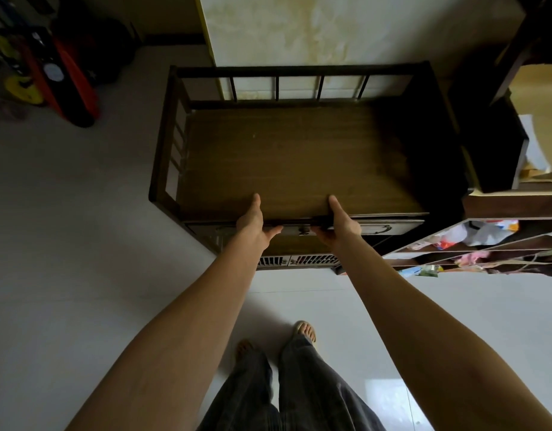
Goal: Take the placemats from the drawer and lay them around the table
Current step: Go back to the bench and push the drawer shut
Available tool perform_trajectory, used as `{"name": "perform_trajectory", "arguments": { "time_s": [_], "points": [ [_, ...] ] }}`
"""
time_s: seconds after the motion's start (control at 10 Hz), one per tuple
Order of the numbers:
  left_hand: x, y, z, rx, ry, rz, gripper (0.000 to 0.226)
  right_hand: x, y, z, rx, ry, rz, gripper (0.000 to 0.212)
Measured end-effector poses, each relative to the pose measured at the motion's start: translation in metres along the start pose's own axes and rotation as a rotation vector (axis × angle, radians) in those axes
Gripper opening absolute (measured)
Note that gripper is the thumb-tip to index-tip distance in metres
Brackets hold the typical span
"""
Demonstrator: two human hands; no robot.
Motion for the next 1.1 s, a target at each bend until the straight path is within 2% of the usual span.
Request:
{"name": "perform_trajectory", "arguments": {
  "time_s": [0.2,0.3,0.4,0.5,0.6,0.8,0.9,1.0,1.1],
  "points": [
    [0.002,0.006,0.004,0.0,-0.053,0.045,0.063,0.0,0.005,-0.002,0.055,0.098,-0.017,0.049],
    [0.002,0.009,0.006,-0.023,-0.016,-0.107,0.071,-0.003,0.003,-0.004,0.073,0.13,0.004,0.04],
    [-0.003,0.02,0.008,-0.06,0.011,-0.157,0.095,-0.014,-0.012,0.006,0.049,0.102,-0.021,0.093],
    [0.003,0.033,0.014,-0.059,0.07,-0.211,0.11,-0.02,-0.012,0.021,0.028,0.129,0.091,0.147],
    [0.017,0.044,0.016,-0.035,0.156,-0.367,0.095,-0.018,-0.01,0.043,0.009,0.194,0.186,0.141],
    [0.019,0.04,0.015,0.023,0.145,-0.417,0.074,-0.017,-0.001,0.036,-0.043,0.242,0.218,0.113],
    [0.013,0.035,0.008,-0.01,0.109,-0.292,0.07,-0.025,0.005,0.023,-0.019,0.229,0.064,0.079],
    [0.002,0.025,0.002,-0.037,0.082,0.016,0.061,-0.035,0.01,0.018,0.008,0.19,-0.058,0.045],
    [-0.008,0.016,-0.009,0.026,0.075,0.364,0.049,-0.036,0.017,0.009,-0.019,0.157,-0.154,0.02]
  ]
}}
Point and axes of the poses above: each hand's wrist, its own z-axis towards the middle knuckle, its own x-axis out of the palm, y = z × x, the point moved 4 cm from there along z, towards the middle knuckle, and after that the axes turned 2 degrees about -z, right-handed, at the moved point
